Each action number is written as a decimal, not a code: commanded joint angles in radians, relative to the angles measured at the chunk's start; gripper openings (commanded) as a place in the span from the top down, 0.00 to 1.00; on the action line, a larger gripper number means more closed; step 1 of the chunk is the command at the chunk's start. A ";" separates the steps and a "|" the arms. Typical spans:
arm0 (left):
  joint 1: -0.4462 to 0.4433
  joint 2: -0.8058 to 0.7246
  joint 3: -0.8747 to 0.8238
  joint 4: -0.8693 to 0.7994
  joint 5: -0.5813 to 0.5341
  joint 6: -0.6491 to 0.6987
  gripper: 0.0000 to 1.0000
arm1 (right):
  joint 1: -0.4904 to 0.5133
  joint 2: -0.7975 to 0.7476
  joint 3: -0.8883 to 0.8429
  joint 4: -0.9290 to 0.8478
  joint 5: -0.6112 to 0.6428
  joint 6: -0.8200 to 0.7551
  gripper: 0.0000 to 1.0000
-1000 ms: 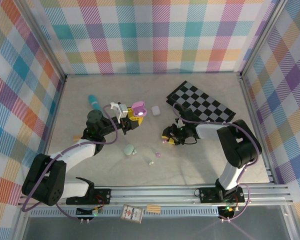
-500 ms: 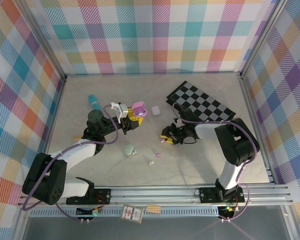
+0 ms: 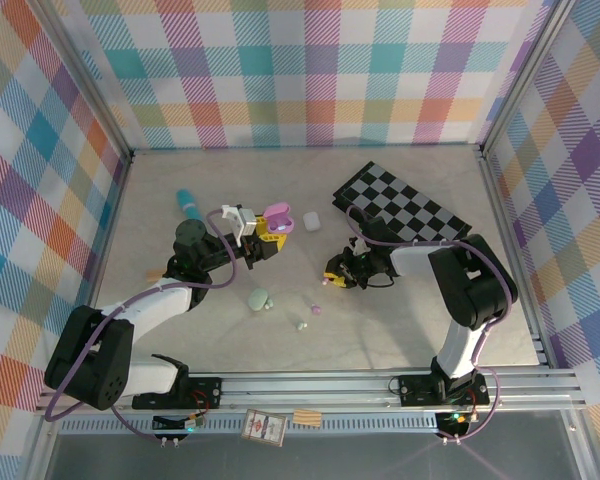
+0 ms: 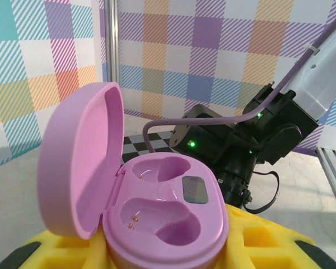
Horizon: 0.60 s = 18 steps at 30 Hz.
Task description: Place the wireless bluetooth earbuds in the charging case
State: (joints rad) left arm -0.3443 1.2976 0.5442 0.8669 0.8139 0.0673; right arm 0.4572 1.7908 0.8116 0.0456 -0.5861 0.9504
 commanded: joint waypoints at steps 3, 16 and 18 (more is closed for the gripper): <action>0.011 0.002 0.014 0.038 0.022 -0.001 0.71 | 0.027 0.062 0.014 -0.014 -0.017 -0.049 0.73; 0.011 0.006 0.014 0.044 0.023 0.000 0.71 | 0.056 0.047 0.067 -0.140 0.056 -0.134 0.72; 0.011 0.007 0.014 0.044 0.023 -0.001 0.71 | 0.057 0.054 0.072 -0.142 0.056 -0.134 0.74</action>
State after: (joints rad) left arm -0.3443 1.3018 0.5442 0.8673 0.8139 0.0673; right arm 0.4812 1.7977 0.8703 -0.0757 -0.5346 0.8505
